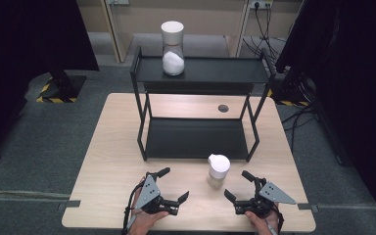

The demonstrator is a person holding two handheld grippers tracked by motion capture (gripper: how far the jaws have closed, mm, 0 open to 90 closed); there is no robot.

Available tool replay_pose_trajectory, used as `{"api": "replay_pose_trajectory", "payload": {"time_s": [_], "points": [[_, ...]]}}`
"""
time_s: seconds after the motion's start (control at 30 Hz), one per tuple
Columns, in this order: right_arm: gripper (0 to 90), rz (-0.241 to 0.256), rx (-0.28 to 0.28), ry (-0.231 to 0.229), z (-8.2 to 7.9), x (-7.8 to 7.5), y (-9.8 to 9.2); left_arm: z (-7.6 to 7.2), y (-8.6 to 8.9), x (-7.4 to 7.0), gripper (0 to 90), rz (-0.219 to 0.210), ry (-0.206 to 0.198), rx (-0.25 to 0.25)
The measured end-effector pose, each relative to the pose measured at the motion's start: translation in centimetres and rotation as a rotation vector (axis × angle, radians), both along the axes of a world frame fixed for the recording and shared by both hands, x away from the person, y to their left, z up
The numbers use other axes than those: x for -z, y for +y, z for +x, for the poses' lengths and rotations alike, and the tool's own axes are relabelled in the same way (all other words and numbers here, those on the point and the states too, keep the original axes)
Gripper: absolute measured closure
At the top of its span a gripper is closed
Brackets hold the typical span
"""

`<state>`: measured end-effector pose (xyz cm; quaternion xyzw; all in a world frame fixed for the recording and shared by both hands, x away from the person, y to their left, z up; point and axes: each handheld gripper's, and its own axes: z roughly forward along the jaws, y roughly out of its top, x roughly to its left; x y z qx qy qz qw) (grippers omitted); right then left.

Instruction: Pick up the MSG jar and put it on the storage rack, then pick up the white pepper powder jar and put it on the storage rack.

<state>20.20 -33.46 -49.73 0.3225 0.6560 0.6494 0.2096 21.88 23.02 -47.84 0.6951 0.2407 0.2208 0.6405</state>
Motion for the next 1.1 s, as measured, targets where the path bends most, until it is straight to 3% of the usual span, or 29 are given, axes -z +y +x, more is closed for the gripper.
{"api": "replay_pose_trajectory", "payload": {"time_s": [0.27,0.6,1.1], "points": [[0.4,-0.002,-0.001,0.001,0.1,0.1,-0.1,-0.6,0.7,1.1,0.0,-0.003,0.022,-0.006],[0.4,-0.005,-0.001,-0.001,0.0,0.1,-0.1,-0.9,0.5,1.5,0.0,0.013,-0.009,0.002],[0.4,-0.008,-0.002,0.000,-0.1,0.1,0.0,-1.3,0.7,1.8,0.0,0.006,-0.014,-0.018]]}}
